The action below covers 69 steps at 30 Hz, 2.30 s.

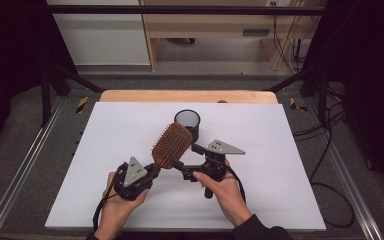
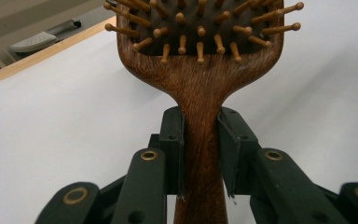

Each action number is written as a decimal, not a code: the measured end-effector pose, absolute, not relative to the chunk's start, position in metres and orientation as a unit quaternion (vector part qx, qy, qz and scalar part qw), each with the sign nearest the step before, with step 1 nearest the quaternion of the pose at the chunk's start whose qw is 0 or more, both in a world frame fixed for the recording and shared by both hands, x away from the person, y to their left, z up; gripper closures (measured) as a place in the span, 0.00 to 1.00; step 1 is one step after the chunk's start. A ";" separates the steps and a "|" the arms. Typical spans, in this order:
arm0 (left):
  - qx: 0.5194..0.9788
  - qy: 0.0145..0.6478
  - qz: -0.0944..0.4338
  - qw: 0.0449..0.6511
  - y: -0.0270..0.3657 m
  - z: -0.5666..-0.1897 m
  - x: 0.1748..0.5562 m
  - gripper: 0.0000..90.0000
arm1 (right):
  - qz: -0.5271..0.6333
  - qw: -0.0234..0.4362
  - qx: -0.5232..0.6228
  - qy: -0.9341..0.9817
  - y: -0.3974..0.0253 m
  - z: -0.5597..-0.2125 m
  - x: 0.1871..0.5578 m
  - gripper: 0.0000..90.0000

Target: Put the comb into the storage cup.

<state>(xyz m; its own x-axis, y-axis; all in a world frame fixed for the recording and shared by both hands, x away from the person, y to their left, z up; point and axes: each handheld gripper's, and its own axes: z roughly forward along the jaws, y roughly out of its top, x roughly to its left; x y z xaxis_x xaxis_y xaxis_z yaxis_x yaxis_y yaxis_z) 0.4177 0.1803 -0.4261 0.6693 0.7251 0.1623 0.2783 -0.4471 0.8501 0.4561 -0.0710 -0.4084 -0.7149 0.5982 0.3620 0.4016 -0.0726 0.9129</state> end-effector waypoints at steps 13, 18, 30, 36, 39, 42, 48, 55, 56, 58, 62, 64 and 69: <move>0.805 0.296 0.272 0.436 0.175 -0.425 0.413 0.81 | 0.635 0.063 0.374 0.673 -0.062 -0.403 0.463 0.12; 0.805 0.294 0.273 0.437 0.174 -0.426 0.412 0.81 | 0.641 0.058 0.372 0.668 -0.061 -0.397 0.467 0.18; 0.802 0.294 0.275 0.441 0.172 -0.425 0.412 0.81 | 0.650 0.041 0.383 0.655 -0.067 -0.390 0.474 0.24; 0.800 0.295 0.277 0.443 0.173 -0.424 0.411 0.81 | 0.651 0.037 0.382 0.655 -0.066 -0.389 0.475 0.27; 0.797 0.292 0.283 0.446 0.173 -0.424 0.411 0.81 | 0.651 0.034 0.382 0.655 -0.065 -0.389 0.475 0.27; 0.797 0.295 0.279 0.446 0.173 -0.424 0.411 0.81 | 0.651 0.031 0.380 0.657 -0.064 -0.389 0.475 0.29; 0.797 0.297 0.278 0.447 0.174 -0.424 0.411 0.81 | 0.650 0.029 0.380 0.657 -0.063 -0.388 0.476 0.29; 0.795 0.296 0.278 0.451 0.175 -0.423 0.411 0.81 | 0.651 0.031 0.379 0.657 -0.062 -0.385 0.477 0.29; 0.795 0.296 0.278 0.451 0.175 -0.423 0.411 0.81 | 0.651 0.031 0.379 0.657 -0.062 -0.385 0.477 0.29; 0.795 0.296 0.278 0.451 0.175 -0.423 0.411 0.81 | 0.651 0.032 0.379 0.657 -0.062 -0.384 0.477 0.29; 0.796 0.295 0.277 0.450 0.175 -0.423 0.411 0.81 | 0.652 0.033 0.381 0.655 -0.062 -0.383 0.478 0.29; 0.796 0.295 0.277 0.450 0.174 -0.423 0.411 0.81 | 0.652 0.034 0.381 0.655 -0.062 -0.383 0.478 0.29; 0.795 0.295 0.277 0.451 0.175 -0.423 0.411 0.81 | 0.651 0.034 0.381 0.655 -0.062 -0.383 0.478 0.29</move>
<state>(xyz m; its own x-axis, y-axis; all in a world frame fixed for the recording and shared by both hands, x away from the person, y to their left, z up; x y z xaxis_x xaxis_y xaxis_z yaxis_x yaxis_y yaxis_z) 0.4110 0.1748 -0.4232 0.6723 0.7194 0.1745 0.2188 -0.4183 0.8815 0.4780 -0.0621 -0.3827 -0.7080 0.5431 0.4515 0.4549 -0.1384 0.8797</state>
